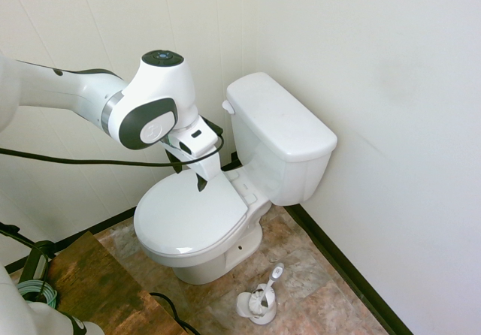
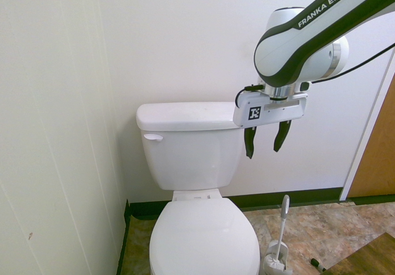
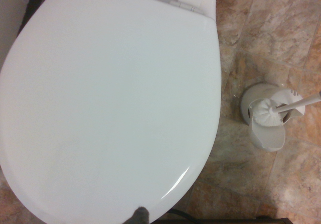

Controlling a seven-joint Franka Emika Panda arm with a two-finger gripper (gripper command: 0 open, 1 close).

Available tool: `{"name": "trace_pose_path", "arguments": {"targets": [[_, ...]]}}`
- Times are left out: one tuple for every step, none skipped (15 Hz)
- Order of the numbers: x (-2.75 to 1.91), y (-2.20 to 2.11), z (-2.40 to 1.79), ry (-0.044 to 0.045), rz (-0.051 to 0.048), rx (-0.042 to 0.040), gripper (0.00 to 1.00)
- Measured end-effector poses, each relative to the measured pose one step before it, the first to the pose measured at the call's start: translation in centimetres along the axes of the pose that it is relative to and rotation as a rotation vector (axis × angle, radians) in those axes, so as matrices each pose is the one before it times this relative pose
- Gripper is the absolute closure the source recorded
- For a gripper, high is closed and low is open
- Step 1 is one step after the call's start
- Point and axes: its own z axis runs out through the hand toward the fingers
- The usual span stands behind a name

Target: Flush the toilet

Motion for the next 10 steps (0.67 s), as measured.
{"name": "trace_pose_path", "arguments": {"targets": [[0.054, -0.067, 0.033, -0.00015, -0.00002, 0.00017, 0.00], [0.034, -0.029, 0.187, -0.00115, 0.00013, -0.00095, 0.00], [0.127, -0.085, 0.342, -0.00016, 0.00091, 0.00093, 0.00], [0.300, -0.273, 0.456, 0.00670, 0.00124, 0.01101, 0.00], [0.427, -0.520, 0.539, 0.00657, -0.00142, 0.01425, 0.00], [0.572, -0.930, 0.564, 0.00173, -0.00288, 0.01380, 0.00], [0.603, -1.301, 0.462, 0.00087, -0.00482, 0.01466, 0.00], [0.644, -1.523, 0.384, -0.00144, -0.00541, 0.01384, 0.00], [0.684, -1.810, 0.353, -0.00149, -0.00691, 0.01680, 0.00], [0.609, -1.760, 0.309, 0.00268, -0.01073, 0.01384, 0.00]]}}
